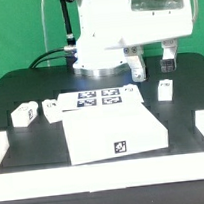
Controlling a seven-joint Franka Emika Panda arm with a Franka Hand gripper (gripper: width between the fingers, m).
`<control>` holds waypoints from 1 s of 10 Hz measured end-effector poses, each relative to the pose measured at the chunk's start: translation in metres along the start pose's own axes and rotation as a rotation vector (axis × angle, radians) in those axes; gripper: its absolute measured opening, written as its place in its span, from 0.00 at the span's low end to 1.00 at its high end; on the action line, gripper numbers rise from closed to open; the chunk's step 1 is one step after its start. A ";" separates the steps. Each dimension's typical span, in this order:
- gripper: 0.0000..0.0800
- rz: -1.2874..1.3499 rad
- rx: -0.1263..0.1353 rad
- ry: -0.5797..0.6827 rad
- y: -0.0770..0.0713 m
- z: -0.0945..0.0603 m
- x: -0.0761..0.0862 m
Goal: Assemble one leg
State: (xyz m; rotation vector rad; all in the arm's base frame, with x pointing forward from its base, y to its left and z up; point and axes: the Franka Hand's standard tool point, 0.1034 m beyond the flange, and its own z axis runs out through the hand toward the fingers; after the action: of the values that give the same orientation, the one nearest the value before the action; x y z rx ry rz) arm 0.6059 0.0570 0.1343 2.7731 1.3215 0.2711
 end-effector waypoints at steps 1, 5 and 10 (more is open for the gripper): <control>0.81 0.000 0.000 0.000 0.000 0.000 0.000; 0.81 0.000 0.001 -0.001 0.000 0.001 0.000; 0.81 -0.065 -0.011 0.009 0.001 0.002 -0.009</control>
Offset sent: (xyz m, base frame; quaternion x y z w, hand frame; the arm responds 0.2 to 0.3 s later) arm 0.0000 0.0000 0.0000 0.0000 0.0000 0.0000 1.0000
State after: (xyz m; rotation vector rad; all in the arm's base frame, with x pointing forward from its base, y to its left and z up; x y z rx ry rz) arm 0.6018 0.0498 0.1313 2.7171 1.4039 0.2868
